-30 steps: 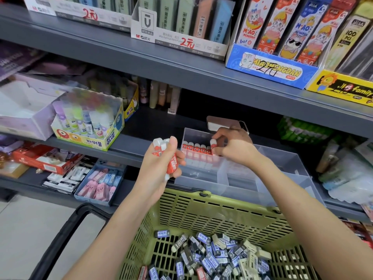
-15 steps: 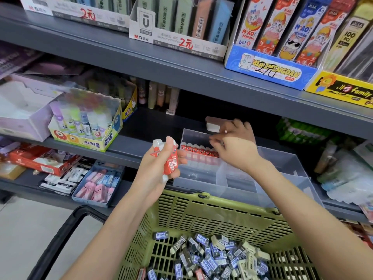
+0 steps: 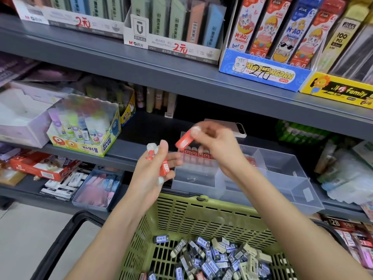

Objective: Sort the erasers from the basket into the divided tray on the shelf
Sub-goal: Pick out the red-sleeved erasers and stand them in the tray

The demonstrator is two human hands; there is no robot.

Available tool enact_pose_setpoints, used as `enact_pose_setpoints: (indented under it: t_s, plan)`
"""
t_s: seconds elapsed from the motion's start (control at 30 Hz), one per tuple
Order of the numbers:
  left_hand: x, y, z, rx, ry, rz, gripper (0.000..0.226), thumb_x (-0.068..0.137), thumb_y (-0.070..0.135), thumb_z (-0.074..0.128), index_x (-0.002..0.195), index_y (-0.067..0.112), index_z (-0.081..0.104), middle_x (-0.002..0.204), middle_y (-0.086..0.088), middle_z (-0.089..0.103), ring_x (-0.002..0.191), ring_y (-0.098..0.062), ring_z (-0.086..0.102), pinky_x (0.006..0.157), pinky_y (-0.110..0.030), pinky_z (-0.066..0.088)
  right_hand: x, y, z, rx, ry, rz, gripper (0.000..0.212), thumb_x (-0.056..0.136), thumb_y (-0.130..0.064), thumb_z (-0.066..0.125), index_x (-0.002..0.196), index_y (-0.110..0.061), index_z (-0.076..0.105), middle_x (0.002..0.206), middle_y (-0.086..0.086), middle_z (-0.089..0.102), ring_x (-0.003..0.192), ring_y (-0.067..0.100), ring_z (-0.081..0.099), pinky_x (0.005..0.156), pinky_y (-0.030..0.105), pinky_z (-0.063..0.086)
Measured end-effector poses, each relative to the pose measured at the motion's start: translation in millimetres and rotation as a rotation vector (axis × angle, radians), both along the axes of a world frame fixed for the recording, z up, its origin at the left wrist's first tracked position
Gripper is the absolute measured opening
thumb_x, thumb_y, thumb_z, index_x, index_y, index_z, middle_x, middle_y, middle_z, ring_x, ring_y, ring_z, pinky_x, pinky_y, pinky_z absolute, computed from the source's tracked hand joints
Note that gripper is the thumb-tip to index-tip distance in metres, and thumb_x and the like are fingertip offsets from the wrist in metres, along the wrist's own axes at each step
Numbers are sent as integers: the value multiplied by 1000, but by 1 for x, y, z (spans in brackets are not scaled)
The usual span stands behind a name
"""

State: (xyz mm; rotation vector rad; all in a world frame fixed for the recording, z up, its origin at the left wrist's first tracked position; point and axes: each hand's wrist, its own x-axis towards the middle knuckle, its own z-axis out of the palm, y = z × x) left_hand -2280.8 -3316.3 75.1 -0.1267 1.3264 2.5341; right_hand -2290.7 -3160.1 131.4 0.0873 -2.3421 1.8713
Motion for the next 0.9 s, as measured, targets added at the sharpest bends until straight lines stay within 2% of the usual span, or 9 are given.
enact_pose_setpoints:
  t_s: [0.1,0.17,0.27,0.43,0.57,0.63,0.7,0.77,0.9]
  plan:
    - [-3,-3,1,90,-111,87,45,69,46,67,93,12,50,69,-6,67,61,-11,64,39,-16,40,-22,12,-5,-57,-139,-201,15,85,-1,64,76,-13,63,69,3,63,58,13,57,50,17,51]
    - [-3,-6,0,235,-162,94,30,83,36,63,90,11,49,69,-11,63,60,-15,61,40,-18,41,-33,9,-14,54,-252,-207,7,83,0,66,83,-7,63,70,7,63,52,15,59,56,23,54]
    - [-3,-9,1,346,-198,106,4,92,9,50,91,8,53,72,-14,62,60,-19,61,45,-23,46,-43,0,-28,107,-402,-207,21,79,-3,72,95,-5,58,72,10,67,49,16,63,65,35,58]
    - [-5,-8,-2,226,-132,74,6,90,8,55,90,4,60,71,-8,62,63,-16,61,53,-24,51,-52,-7,-37,445,-423,-156,19,78,-16,75,92,-4,73,91,13,73,85,25,70,86,40,55]
    - [-5,-8,-3,80,-65,26,23,77,20,64,95,7,64,78,-5,66,64,-10,60,41,-16,40,-54,-8,-34,680,-481,-117,24,80,-26,72,89,-4,75,90,10,73,87,23,68,85,37,55]
    - [-4,-8,-2,55,-33,26,28,74,22,67,96,6,66,79,-6,67,65,-9,58,40,-14,35,-49,-9,-31,807,-388,-143,22,82,-28,69,90,-7,75,92,6,72,88,21,67,82,33,54]
    - [-3,-8,-2,18,-2,30,30,73,23,67,96,4,66,78,-6,69,63,-8,57,39,-14,34,-37,-12,-26,638,-174,-176,16,85,-24,65,92,-13,74,93,-2,72,88,13,65,86,34,52]
    - [-2,-7,-2,21,15,20,31,74,23,65,97,3,64,77,-6,71,60,-7,60,37,-13,33,-24,-12,-17,338,-123,-2,18,91,-22,58,102,-17,72,88,-16,69,85,-1,62,85,28,53]
    - [0,-6,-2,66,19,-18,23,78,24,61,90,5,60,74,-7,69,55,-7,59,33,-12,32,-2,-18,-7,165,-181,320,12,90,-12,60,99,-15,68,78,-9,64,66,-4,58,57,10,41]
